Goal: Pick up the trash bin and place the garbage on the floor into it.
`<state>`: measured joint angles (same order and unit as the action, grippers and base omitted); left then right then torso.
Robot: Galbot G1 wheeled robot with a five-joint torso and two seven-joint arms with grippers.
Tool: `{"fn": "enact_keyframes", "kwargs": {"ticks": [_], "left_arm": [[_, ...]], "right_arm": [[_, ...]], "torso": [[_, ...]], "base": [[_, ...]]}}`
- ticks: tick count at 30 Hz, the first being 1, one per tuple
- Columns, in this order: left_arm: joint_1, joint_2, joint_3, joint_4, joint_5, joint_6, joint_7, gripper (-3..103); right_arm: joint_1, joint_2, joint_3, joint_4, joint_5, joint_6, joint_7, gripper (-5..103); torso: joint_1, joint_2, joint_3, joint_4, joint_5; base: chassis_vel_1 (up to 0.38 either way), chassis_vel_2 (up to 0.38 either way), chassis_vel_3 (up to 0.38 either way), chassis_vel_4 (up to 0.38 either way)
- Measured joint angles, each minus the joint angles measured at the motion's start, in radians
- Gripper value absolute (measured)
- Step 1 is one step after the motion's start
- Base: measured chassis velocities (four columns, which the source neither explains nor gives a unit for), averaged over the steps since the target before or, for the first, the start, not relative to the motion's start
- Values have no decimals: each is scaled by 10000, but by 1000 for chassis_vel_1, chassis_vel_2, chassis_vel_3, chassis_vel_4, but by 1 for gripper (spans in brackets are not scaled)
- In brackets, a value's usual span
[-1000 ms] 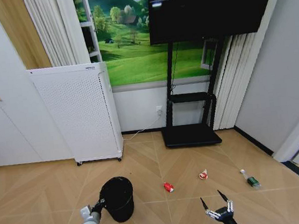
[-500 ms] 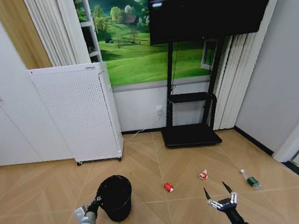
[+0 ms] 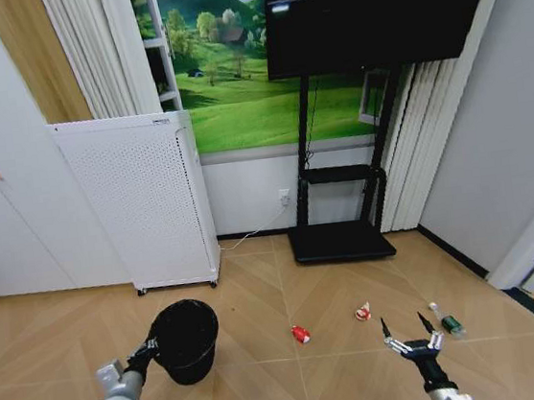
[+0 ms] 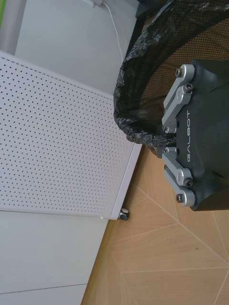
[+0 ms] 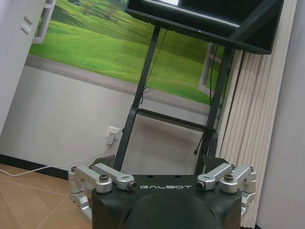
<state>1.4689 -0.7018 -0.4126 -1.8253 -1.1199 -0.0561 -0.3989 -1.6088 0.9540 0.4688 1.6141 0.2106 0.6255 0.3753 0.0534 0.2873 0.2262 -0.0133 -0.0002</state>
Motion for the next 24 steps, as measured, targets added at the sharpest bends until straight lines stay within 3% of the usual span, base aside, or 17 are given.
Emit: {"fn": "enact_keyframes", "kwargs": {"ticks": [6,14,24], "left_arm": [[735,-348,-517,-331,318,-31,42,7],[1081,-522,-758,-344,520,-78,114,7],[1104,-710,-731,-197,631,-124,201,7]], "right_arm": [[158,-15,-339,-378,-153,284,-649,100],[684,77,-1086,-922,-271,503,-898,100],[1228,85,-1644,-1483,-311,759,-1080,100]], "torso": [[0,0,0,-4,0],[-1,0,-1,-2,3],[0,0,0,-2,-6]], "base": [[0,0,0,0],[-6,9,3,-15],[-57,213,72,-208]]}}
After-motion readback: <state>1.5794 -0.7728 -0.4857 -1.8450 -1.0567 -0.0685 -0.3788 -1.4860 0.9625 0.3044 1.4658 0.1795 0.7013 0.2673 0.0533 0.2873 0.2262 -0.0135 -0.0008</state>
